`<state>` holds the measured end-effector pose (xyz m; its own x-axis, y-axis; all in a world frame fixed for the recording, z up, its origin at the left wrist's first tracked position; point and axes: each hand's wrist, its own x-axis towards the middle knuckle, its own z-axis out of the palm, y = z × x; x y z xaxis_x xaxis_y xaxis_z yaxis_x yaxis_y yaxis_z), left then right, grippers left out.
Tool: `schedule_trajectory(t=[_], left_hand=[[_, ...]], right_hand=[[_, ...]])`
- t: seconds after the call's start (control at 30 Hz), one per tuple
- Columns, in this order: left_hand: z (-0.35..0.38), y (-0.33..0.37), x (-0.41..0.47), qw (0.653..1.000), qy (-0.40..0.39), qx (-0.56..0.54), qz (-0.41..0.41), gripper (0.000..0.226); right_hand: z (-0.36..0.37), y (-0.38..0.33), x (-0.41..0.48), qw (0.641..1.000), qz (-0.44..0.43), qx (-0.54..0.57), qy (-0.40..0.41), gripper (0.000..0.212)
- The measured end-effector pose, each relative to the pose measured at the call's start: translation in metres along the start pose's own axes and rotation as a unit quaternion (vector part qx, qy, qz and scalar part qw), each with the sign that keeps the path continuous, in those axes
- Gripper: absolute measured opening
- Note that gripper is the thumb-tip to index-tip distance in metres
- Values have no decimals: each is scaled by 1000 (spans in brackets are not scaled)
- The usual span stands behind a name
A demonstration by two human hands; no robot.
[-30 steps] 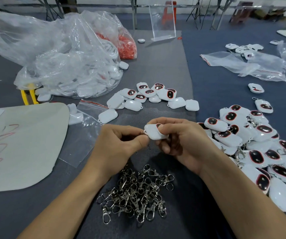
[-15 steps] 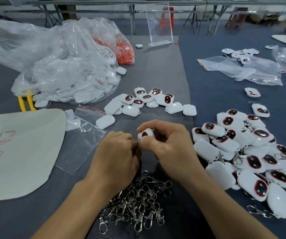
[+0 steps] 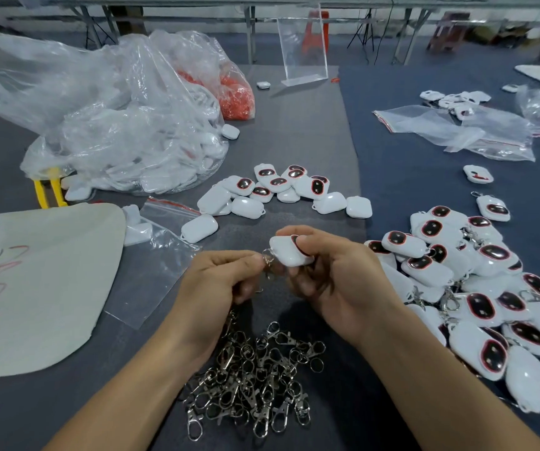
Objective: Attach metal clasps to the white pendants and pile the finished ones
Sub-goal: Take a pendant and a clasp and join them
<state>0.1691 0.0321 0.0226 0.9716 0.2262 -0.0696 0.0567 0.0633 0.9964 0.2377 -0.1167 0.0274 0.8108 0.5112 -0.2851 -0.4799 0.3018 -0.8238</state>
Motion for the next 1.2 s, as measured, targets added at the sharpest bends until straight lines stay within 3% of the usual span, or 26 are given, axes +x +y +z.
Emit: schedule_trajectory(t=[0.13, 0.3, 0.4, 0.47, 0.53, 0.57, 0.6, 0.67, 0.73, 0.8, 0.87, 0.97, 1.03, 1.1, 1.2], left_hand=[[5, -2, -3, 995, 47, 49, 72, 22], [5, -4, 0, 994, 74, 32, 72, 12], [1, -8, 0, 980, 101, 126, 116, 22], [-2, -9, -1, 923, 101, 317, 194, 12], [-2, -10, -2, 832, 83, 481, 265, 14], [-3, -11, -1, 797, 68, 525, 291, 13], [-4, -13, 0, 777, 60, 545, 311, 12], [-6, -13, 0, 797, 81, 523, 292, 8], [-7, -10, -1, 864, 123, 432, 229, 11], [-5, -9, -1, 922, 111, 329, 172, 13], [-3, -8, 0, 963, 53, 233, 127, 9], [-2, -8, 3, 984, 19, 156, 88, 23], [-2, -7, 4, 984, 24, 154, 83, 21], [-4, -8, 2, 957, 33, 251, 138, 21], [-4, -9, 0, 844, 39, 477, 243, 30]], right_hand=[[-3, -1, -1, 999, -10, -15, 30, 32], [0, 3, 0, 993, -81, -72, 38, 26], [0, 5, 1, 988, -105, -102, 44, 25], [1, 9, -1, 964, -176, -184, 74, 21], [3, 17, -7, 871, -294, -380, 106, 15], [6, 21, -9, 823, -334, -447, 107, 15], [8, 25, -11, 798, -355, -476, 101, 17], [11, 27, -9, 822, -344, -442, 101, 18], [8, 19, -3, 894, -270, -337, 117, 18], [6, 11, 0, 958, -166, -207, 113, 20], [4, 6, -1, 979, -101, -152, 95, 21], [1, 4, 0, 988, -69, -116, 70, 25], [1, 5, 0, 992, -55, -90, 63, 26], [3, 7, -1, 992, -60, -89, 73, 26], [5, 13, 1, 968, -112, -177, 139, 22]])
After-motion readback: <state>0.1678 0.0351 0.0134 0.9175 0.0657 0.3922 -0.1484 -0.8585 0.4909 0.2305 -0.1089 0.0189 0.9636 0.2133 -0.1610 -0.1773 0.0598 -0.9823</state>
